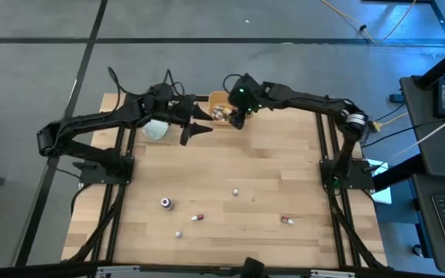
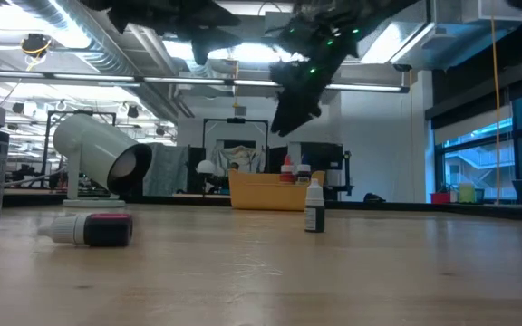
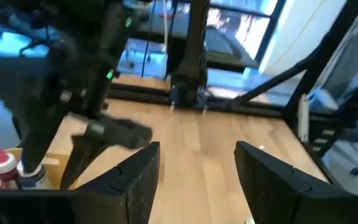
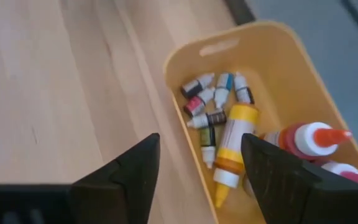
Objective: Pick & Place food coloring
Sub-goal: Put the yellow food coloring bottle into the yellow bin
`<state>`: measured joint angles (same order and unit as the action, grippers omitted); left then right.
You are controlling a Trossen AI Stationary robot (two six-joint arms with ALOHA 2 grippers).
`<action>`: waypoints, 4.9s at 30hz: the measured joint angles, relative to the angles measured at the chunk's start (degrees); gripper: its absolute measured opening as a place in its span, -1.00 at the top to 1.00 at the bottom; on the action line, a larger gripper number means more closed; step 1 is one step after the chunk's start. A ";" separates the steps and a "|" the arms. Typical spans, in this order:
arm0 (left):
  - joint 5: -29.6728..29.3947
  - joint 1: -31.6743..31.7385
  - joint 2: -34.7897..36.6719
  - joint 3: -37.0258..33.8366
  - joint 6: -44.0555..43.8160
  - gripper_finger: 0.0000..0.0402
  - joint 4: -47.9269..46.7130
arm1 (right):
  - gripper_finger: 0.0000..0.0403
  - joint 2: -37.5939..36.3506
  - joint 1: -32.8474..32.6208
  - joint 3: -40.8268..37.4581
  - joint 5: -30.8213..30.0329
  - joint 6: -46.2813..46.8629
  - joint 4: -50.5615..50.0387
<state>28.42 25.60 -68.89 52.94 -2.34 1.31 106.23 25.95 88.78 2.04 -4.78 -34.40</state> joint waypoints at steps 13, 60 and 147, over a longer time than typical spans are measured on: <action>0.20 6.57 11.98 -17.86 -9.36 -0.02 18.61 | -0.05 17.82 0.85 21.18 -3.78 0.48 -17.51; -0.02 6.89 14.02 -17.98 -7.90 -0.01 17.65 | 0.01 22.69 1.28 22.90 -7.58 5.28 -15.40; -0.13 6.87 14.00 -17.98 -7.40 -0.02 15.14 | 0.44 27.83 1.14 22.89 -9.97 -5.55 -20.64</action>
<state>28.29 32.48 -54.89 34.96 -9.74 16.45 134.06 27.08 111.67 -7.93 -10.33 -55.03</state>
